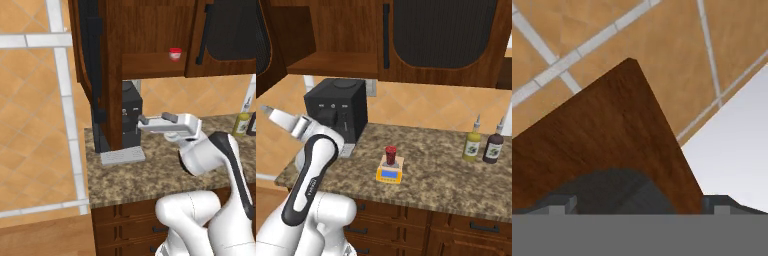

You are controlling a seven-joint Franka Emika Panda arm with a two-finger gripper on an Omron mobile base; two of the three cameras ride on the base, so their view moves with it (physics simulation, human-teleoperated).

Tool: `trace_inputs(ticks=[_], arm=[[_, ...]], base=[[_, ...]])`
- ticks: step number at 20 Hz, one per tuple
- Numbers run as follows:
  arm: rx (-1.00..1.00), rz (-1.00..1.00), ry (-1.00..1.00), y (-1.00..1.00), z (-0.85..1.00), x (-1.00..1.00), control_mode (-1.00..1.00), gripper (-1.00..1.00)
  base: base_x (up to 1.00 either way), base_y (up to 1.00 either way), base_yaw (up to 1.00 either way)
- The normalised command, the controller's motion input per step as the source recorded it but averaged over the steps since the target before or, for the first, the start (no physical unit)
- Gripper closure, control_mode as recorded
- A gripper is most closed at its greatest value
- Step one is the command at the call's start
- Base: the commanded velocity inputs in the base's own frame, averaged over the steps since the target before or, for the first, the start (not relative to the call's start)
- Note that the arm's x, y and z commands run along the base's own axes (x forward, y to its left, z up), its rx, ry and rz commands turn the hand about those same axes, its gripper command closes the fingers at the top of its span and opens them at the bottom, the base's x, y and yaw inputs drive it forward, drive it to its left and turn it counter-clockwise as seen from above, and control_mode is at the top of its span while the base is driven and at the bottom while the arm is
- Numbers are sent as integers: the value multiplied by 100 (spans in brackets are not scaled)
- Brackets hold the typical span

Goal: Pick the yogurt and place it on the digital scale for weighing, and close the cabinet.

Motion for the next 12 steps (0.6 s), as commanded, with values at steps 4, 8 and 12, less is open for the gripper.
trace_inputs(ticks=[4,8,12], arm=[[20,-3,-13,99,-91,-44,-100,-100],[2,-8,-4,100,-68,-9,-100,-100],[0,-8,0,100,-76,0,-100,-100]], base=[[0,0,0],[0,0,0],[0,0,0]])
